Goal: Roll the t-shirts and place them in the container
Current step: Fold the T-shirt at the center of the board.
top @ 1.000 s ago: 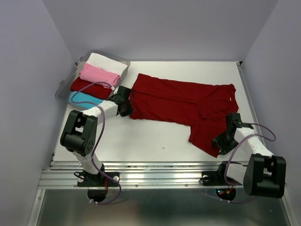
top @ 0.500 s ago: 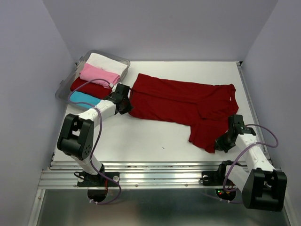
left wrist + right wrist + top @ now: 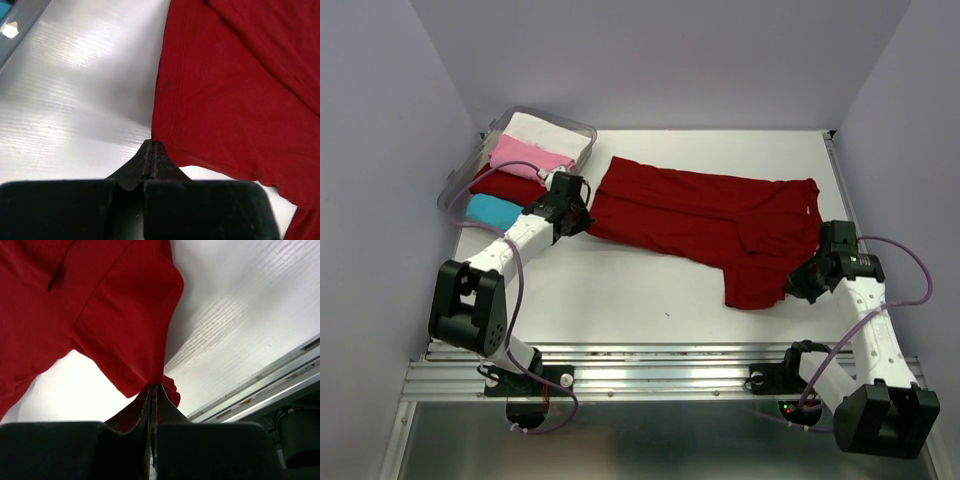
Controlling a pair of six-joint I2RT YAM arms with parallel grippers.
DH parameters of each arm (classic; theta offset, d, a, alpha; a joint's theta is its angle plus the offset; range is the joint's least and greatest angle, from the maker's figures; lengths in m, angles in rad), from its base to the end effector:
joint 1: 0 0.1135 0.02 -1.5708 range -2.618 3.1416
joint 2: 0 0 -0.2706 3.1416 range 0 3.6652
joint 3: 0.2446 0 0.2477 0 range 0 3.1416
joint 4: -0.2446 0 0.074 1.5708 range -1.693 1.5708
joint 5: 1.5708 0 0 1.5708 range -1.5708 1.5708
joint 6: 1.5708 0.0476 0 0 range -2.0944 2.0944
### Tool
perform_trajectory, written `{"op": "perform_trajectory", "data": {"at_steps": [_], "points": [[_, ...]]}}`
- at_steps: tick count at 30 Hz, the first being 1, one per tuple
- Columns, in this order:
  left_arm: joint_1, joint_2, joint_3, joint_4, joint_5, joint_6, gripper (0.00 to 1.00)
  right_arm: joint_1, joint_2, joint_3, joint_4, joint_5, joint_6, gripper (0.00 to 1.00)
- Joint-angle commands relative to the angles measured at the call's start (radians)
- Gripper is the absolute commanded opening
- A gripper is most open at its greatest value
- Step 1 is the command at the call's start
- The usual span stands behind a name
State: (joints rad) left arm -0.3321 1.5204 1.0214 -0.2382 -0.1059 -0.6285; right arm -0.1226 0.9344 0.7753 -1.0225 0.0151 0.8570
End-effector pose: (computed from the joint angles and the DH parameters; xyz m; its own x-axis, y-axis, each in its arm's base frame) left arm 0.3192 -0.1048 0.2399 -0.6612 -0.3904 -0.6407 -0.1712 0.9099 -0.3778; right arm 0.1509 -0.0193 0.2398 -0.5045 0.8237 -0.2590 0.7779 0.5637 0.2777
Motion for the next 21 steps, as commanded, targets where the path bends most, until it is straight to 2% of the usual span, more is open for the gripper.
{"op": "perform_trajectory", "data": {"at_steps": [1,15,21], "points": [[0.005,-0.083,-0.023,-0.021,-0.005,0.02,0.0,0.008,-0.046,0.051,-0.096,0.019,-0.024,0.01],[-0.008,-0.226,-0.22,-0.032,0.037,0.001,0.0,0.008,-0.157,0.134,-0.247,0.069,-0.01,0.01],[-0.019,-0.238,-0.204,-0.039,0.035,-0.004,0.0,0.008,-0.129,0.191,-0.226,0.102,-0.022,0.01]]}}
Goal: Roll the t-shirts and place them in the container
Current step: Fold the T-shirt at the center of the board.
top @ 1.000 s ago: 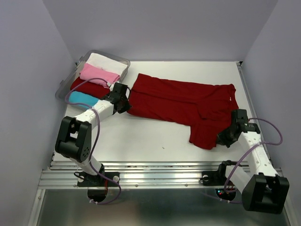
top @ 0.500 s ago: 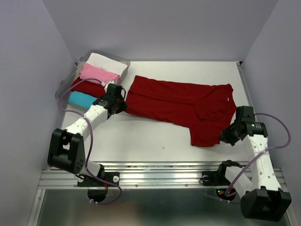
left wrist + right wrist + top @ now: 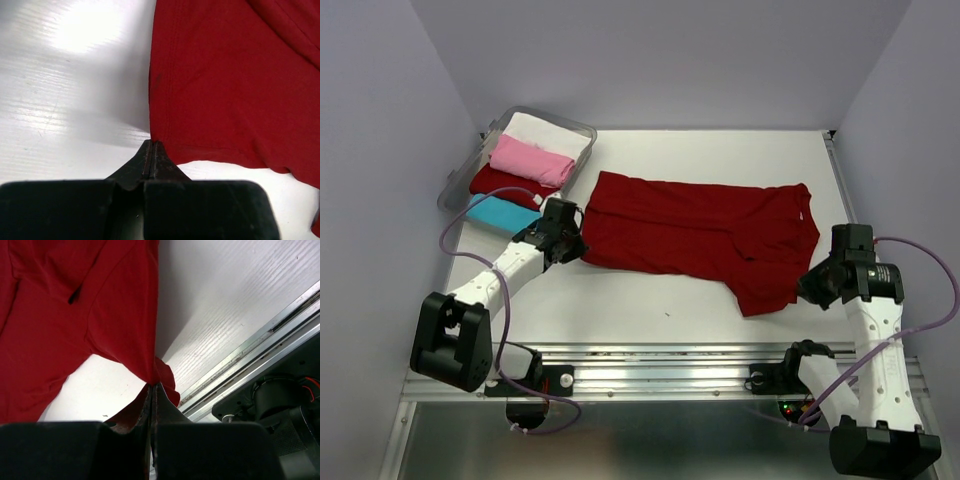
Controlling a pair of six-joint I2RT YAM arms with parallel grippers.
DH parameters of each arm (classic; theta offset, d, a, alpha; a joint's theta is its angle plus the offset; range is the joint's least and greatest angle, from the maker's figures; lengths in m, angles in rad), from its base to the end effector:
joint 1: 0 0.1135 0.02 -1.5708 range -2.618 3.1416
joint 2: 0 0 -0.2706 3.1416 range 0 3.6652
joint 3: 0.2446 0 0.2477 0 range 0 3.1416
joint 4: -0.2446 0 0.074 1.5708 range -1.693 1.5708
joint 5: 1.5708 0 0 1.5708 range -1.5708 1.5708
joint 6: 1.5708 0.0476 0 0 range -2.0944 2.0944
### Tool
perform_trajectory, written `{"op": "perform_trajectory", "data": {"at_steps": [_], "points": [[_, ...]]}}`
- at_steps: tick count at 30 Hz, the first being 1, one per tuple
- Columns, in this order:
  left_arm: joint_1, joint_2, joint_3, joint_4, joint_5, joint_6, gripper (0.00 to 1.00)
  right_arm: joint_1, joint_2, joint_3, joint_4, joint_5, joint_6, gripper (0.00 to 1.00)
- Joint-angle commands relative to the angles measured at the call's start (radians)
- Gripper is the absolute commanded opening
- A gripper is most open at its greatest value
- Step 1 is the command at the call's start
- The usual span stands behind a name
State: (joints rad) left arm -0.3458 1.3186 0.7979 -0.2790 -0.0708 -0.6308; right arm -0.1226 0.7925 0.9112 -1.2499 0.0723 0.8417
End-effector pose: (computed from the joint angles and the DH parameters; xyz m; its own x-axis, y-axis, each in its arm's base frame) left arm 0.2603 -0.0902 0.2209 -0.7169 -0.3670 -0.5927 -0.1623 0.9147 -0.3701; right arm 0.1120 -0.0173 0.2843 -0.4846 0.8092 -0.3323 0.7714 0.5744 0.2738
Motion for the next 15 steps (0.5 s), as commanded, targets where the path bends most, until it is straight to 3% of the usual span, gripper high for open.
{"op": "perform_trajectory", "data": {"at_steps": [1,15], "points": [[-0.004,-0.019,0.032,-0.002,0.006,-0.001,0.0,0.008,0.02,0.06,0.012,0.044,-0.01,0.01],[0.028,0.157,0.26,-0.012,-0.043,0.031,0.0,0.008,0.261,0.164,0.282,0.026,-0.098,0.01]]}}
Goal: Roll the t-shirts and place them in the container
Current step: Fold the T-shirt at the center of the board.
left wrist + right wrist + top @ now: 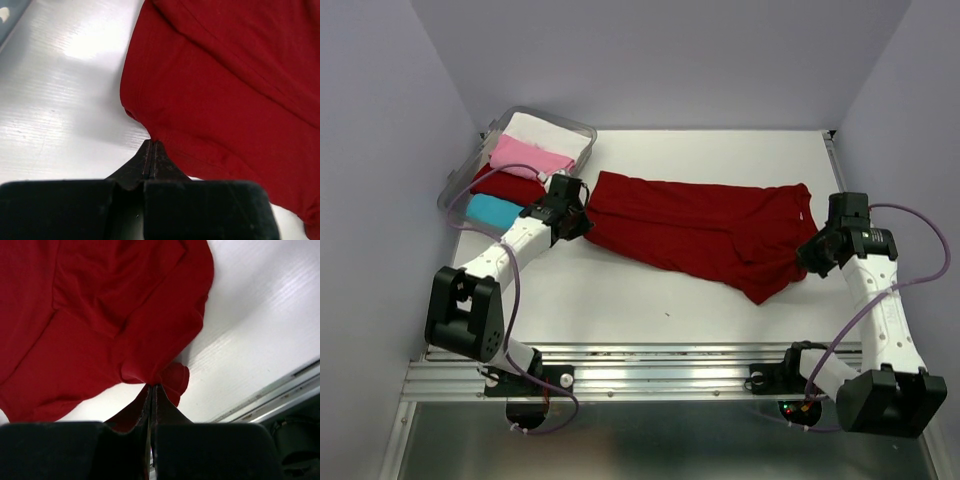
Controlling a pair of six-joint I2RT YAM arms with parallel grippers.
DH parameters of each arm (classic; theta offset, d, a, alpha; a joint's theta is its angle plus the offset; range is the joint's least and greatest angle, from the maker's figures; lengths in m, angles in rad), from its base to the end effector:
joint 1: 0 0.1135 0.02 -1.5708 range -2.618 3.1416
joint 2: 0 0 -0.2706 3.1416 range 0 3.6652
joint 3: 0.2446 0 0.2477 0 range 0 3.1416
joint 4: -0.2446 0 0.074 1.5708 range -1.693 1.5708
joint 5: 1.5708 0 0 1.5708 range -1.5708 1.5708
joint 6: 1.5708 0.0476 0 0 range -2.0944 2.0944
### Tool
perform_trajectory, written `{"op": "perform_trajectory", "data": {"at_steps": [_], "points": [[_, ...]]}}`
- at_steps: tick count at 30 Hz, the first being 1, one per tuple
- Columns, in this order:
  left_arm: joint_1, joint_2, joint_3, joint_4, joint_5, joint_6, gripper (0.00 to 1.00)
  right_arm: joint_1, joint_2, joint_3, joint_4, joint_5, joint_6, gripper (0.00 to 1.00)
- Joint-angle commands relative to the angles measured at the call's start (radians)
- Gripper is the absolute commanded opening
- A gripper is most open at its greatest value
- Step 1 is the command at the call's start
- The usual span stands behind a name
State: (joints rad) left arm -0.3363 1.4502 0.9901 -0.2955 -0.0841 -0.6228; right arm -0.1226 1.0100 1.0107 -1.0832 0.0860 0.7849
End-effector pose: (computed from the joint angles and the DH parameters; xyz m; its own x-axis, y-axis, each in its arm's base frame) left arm 0.3013 -0.1011 0.2459 -0.6839 -0.3766 -0.6248 -0.1574 0.9124 -0.3778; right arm 0.1715 -0.0253 0.2956 -0.5057 0.7718 -0.3855 0.7340 0.6197 0.2779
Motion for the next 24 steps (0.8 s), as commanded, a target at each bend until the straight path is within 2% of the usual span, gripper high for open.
{"op": "perform_trajectory", "data": {"at_steps": [1,9,24], "points": [[0.02,0.035,0.096,0.006,-0.029,0.024,0.0,0.008,0.061,0.072,0.14,0.017,-0.048,0.01],[0.039,0.166,0.22,-0.007,-0.037,0.051,0.0,0.008,0.243,0.195,0.239,0.044,-0.099,0.01],[0.048,0.311,0.323,-0.014,-0.048,0.06,0.0,0.008,0.493,0.385,0.296,0.067,-0.165,0.01]]}}
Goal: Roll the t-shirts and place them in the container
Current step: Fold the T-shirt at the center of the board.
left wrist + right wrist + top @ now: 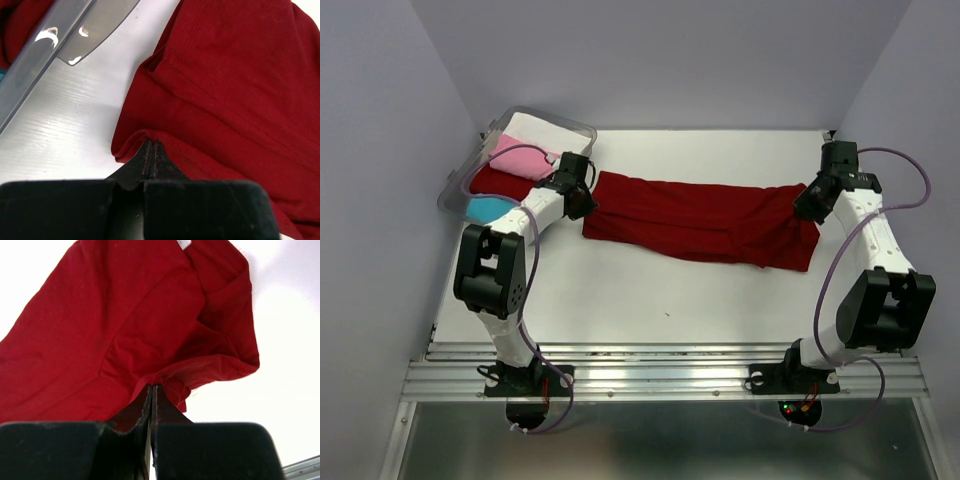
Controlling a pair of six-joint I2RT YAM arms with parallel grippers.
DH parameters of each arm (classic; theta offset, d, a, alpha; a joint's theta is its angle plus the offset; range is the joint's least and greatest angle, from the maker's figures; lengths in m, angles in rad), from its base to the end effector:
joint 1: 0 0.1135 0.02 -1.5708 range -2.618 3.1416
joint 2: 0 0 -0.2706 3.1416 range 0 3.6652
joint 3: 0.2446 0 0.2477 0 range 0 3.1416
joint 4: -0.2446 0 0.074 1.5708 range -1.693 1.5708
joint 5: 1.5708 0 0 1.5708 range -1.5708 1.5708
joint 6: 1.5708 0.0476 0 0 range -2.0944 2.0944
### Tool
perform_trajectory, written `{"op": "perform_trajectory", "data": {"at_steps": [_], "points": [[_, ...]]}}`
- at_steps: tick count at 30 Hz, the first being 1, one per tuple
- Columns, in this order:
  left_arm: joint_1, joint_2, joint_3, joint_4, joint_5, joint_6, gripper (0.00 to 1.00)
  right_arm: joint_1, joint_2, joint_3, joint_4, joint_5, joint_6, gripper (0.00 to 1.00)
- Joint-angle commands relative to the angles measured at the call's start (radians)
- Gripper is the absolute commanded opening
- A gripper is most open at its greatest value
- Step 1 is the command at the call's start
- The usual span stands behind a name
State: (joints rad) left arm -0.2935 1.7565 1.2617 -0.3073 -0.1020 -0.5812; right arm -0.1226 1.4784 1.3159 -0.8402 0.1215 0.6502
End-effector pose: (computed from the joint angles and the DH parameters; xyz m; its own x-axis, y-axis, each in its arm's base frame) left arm 0.3789 -0.1094 0.2309 -0.6959 -0.3602 -0.6212 -0.1938 0.9272 -0.3205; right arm 0.3041 -0.0433 0.3011 -0.5532 0.6736 -0.4901 0.6546 0.7154 0.2444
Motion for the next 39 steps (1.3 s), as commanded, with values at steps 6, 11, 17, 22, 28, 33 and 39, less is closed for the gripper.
{"op": "perform_trajectory", "data": {"at_steps": [6,11,17,22,28,33,39], "points": [[0.007,0.032,0.062,-0.007,-0.044,0.02,0.0,0.008,0.112,0.161,0.067,0.018,-0.05,0.01],[0.007,0.035,0.062,-0.01,-0.054,0.021,0.0,0.008,0.186,0.221,0.069,0.004,-0.069,0.01],[0.008,0.047,0.079,-0.016,-0.062,0.023,0.0,0.008,0.253,0.273,0.07,-0.008,-0.087,0.01],[0.007,0.058,0.094,-0.018,-0.07,0.023,0.0,0.008,0.299,0.299,0.076,-0.011,-0.095,0.01],[0.007,0.069,0.099,-0.019,-0.084,0.024,0.0,0.008,0.344,0.344,0.076,-0.017,-0.101,0.01],[0.008,0.064,0.099,-0.024,-0.09,0.029,0.0,0.008,0.361,0.379,0.075,-0.028,-0.098,0.01],[0.007,-0.021,0.042,-0.015,-0.065,0.05,0.0,0.008,0.3,0.372,0.055,-0.036,-0.087,0.01]]}}
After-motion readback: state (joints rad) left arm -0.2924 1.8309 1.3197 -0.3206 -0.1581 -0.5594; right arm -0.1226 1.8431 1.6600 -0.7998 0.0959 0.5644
